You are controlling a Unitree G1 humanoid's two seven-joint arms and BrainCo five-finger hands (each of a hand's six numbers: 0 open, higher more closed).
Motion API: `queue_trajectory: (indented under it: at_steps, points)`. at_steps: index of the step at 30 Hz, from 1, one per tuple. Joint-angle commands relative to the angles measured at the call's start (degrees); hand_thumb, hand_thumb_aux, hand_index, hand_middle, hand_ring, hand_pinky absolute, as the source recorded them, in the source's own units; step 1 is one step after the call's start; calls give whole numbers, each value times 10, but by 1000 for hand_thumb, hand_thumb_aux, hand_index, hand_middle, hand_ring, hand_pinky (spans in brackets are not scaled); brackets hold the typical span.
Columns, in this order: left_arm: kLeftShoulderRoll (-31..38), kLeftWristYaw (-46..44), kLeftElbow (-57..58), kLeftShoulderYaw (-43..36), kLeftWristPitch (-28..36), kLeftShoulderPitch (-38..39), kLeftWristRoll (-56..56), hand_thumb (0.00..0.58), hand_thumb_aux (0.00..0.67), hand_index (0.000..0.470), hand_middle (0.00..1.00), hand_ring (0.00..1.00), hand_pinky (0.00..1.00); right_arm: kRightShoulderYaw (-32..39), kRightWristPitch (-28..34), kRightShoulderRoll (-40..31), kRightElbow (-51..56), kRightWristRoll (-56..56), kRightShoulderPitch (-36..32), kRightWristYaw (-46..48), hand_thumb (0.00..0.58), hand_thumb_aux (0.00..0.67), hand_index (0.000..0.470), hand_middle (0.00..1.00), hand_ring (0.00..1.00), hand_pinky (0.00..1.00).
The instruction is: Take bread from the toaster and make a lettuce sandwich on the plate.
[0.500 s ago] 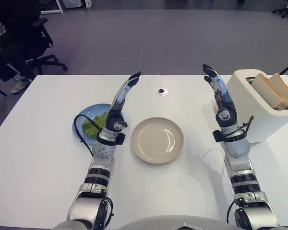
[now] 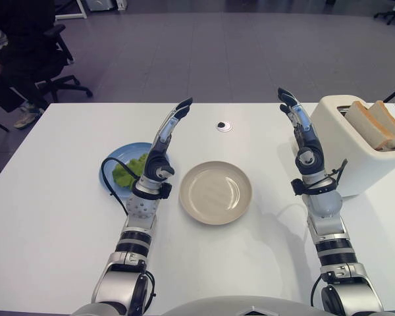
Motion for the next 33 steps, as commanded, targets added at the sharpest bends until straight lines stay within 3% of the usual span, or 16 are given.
queue_trajectory:
  at_steps: [1,4,9,13,16,21,27,29,31,33]
  points:
    - [2,-2,1,-1,1,-2,9,0,0,0,0,0,0,-1,0,-1,-3,-5,-3,2,0,0,0,0,0,0]
    - [1,-1,-1,-1,0,0,10,0,0,0,0,0,0,-10,-2,-5,-9,-12,-2,-7,0,0,0,0,0,0]
    - [6,0,-2,4,0,-1,5,0,0,0,0,0,0,-111,29,-58,-74,-57,-2,-65,0,0,0,0,0,0]
    - [5,3,-3,6,1,0,9,0,0,0,0,0,0,-228,76,-136,-93,-108,4,-123,0,0,0,0,0,0]
    - [7,4,-1,8,0,0,10,0,0,0,0,0,0,-286,140,-215,-44,-191,12,-178,0,0,0,0,0,0]
    - [12,3,5,11,-1,-3,8,0,0,0,0,0,0,-266,221,-302,139,-219,9,-173,0,0,0,0,0,0]
    - [17,2,10,13,-1,-9,7,0,0,0,0,0,0,-210,217,-329,262,-180,-13,-118,0,0,0,0,0,0]
    - [18,3,11,12,-1,-10,8,0,0,0,0,0,0,-195,214,-334,274,-173,-17,-109,100,60,42,0,0,0]
    - [18,3,14,12,-2,-11,8,0,0,0,0,0,0,-182,212,-336,277,-167,-18,-104,325,226,159,0,0,0]
    - [19,3,16,12,-3,-12,8,0,0,0,0,0,0,-173,209,-336,271,-160,-16,-99,458,363,254,0,0,0]
